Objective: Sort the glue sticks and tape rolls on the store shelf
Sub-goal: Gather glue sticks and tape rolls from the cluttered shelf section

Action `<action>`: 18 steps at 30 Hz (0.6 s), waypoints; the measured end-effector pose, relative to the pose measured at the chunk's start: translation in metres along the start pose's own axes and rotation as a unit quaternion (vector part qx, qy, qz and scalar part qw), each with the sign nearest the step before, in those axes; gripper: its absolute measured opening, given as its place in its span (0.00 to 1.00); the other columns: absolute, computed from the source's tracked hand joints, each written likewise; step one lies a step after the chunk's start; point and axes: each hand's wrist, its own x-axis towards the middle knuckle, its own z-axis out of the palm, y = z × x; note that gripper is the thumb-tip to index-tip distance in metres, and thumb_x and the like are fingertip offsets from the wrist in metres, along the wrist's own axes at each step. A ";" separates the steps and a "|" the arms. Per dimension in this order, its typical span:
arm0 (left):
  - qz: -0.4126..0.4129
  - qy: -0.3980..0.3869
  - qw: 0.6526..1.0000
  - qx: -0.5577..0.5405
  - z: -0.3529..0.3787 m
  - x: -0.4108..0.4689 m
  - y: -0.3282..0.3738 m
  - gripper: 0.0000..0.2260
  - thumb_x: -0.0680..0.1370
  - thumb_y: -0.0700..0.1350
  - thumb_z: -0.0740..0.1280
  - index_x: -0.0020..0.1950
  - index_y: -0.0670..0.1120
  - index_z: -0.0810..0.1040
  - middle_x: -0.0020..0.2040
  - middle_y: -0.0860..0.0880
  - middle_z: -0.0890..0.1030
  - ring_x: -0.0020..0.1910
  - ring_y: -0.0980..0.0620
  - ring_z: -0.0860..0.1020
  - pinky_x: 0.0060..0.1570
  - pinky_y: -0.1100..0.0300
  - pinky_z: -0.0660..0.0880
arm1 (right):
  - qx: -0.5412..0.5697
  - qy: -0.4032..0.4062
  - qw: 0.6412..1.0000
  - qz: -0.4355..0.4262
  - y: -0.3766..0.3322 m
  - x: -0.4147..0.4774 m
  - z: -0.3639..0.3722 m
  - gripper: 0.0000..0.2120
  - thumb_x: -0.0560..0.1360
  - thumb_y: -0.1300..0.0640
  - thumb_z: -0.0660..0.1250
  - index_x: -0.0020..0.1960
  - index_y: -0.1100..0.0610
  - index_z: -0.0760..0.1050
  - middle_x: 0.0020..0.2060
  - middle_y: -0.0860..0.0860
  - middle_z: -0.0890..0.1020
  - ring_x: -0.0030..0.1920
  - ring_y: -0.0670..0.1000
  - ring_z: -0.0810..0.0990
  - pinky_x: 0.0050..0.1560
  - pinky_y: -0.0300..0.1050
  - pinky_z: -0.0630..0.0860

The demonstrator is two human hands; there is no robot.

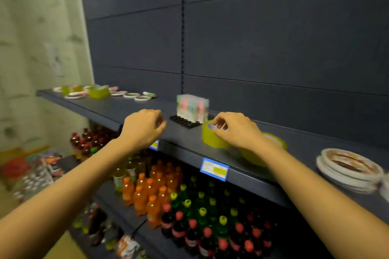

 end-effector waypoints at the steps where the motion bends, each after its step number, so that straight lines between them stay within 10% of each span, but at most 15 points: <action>1: -0.013 0.000 1.000 0.013 -0.004 -0.008 -0.018 0.11 0.78 0.52 0.60 0.47 0.45 0.76 0.49 0.46 0.81 0.50 0.45 0.78 0.41 0.55 0.71 | 0.005 -0.010 1.000 -0.016 -0.014 0.008 0.008 0.11 0.76 0.51 0.63 0.57 0.49 0.75 0.55 0.48 0.80 0.57 0.54 0.77 0.57 0.51 0.75; 18: -0.074 -0.027 0.994 0.076 -0.027 -0.032 -0.259 0.12 0.78 0.55 0.59 0.47 0.48 0.75 0.47 0.49 0.81 0.46 0.48 0.78 0.32 0.60 0.63 | 0.009 -0.060 0.996 -0.070 -0.197 0.144 0.120 0.11 0.77 0.51 0.61 0.58 0.50 0.74 0.57 0.49 0.79 0.57 0.54 0.76 0.53 0.48 0.72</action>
